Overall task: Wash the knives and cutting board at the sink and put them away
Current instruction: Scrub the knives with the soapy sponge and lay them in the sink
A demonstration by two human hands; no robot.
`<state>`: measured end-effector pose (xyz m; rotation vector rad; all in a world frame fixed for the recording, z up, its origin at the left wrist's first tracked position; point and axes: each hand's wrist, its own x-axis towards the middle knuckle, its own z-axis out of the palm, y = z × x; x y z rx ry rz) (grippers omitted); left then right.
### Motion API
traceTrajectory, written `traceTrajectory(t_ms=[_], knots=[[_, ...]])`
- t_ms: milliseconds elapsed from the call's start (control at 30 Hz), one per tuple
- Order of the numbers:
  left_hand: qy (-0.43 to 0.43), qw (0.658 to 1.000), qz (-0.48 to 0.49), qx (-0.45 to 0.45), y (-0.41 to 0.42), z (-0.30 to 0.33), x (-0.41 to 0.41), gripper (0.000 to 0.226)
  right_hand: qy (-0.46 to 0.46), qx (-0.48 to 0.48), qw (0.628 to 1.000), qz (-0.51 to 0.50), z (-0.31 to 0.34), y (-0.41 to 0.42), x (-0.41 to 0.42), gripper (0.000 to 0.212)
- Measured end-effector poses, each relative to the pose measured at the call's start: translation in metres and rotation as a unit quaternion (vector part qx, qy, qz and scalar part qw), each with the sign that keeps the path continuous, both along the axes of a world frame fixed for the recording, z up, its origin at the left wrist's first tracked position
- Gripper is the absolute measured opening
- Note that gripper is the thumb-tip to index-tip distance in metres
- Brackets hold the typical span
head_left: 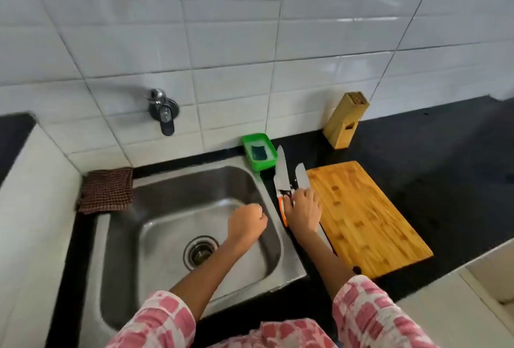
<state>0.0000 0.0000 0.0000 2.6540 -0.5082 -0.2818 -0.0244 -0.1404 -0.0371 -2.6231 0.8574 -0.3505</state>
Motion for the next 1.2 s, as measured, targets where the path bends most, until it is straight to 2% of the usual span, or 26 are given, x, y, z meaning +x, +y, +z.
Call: traceTrajectory(t_ms=[100,167,300,400,500,567,633,700,767,867,933,1000,1067,1133,1200], knots=[[0.071,0.997,-0.02,0.008,-0.007,-0.024,-0.013,0.021,0.094,-0.035,0.992,-0.074,-0.031,-0.018,-0.015,0.042],[0.1,0.995,-0.013,-0.001,-0.01,-0.03,-0.015,0.025,0.121,-0.049,0.989,-0.072,-0.042,-0.028,-0.022,0.042],[0.116,0.993,-0.003,-0.022,-0.02,-0.033,0.0,0.025,0.077,-0.049,0.994,-0.055,-0.051,-0.036,-0.013,0.037],[0.185,0.978,0.021,-0.096,-0.026,-0.035,0.012,0.021,0.012,-0.029,0.997,-0.063,-0.055,-0.034,-0.011,0.026],[0.305,0.917,0.05,-0.252,-0.03,-0.018,0.022,0.023,-0.104,0.05,0.988,-0.101,-0.039,-0.024,-0.01,0.027],[0.391,0.858,0.051,-0.328,-0.029,0.0,0.029,0.03,-0.214,0.1,0.968,-0.089,-0.016,-0.008,-0.004,0.03],[0.465,0.79,0.052,-0.397,-0.03,0.011,0.037,0.031,-0.273,0.193,0.941,-0.045,0.009,0.016,0.006,0.03],[0.475,0.735,0.087,-0.477,-0.03,0.015,0.047,0.026,-0.274,0.288,0.918,0.015,0.028,0.04,0.02,0.03],[0.418,0.716,0.162,-0.535,-0.024,0.016,0.062,0.018,-0.244,0.369,0.894,0.075,0.037,0.059,0.034,0.033],[0.374,0.706,0.242,-0.551,0.003,0.013,0.087,0.014,-0.174,0.422,0.875,0.163,0.04,0.059,0.057,0.035],[0.364,0.717,0.267,-0.531,0.022,0.011,0.101,0.016,-0.153,0.375,0.9,0.16,0.044,0.045,0.083,0.032],[0.337,0.75,0.276,-0.497,0.036,0.008,0.109,0.017,-0.129,0.284,0.943,0.119,0.044,0.022,0.124,0.033],[0.314,0.781,0.268,-0.469,0.042,0.0,0.116,0.013,-0.018,0.212,0.969,0.126,0.038,0.0,0.17,0.036],[0.308,0.795,0.251,-0.459,0.044,-0.007,0.119,0.012,0.12,0.151,0.964,0.181,0.028,-0.015,0.205,0.029],[0.306,0.802,0.236,-0.456,0.045,-0.012,0.123,0.011,0.207,0.072,0.95,0.224,0.021,-0.019,0.227,0.026]])
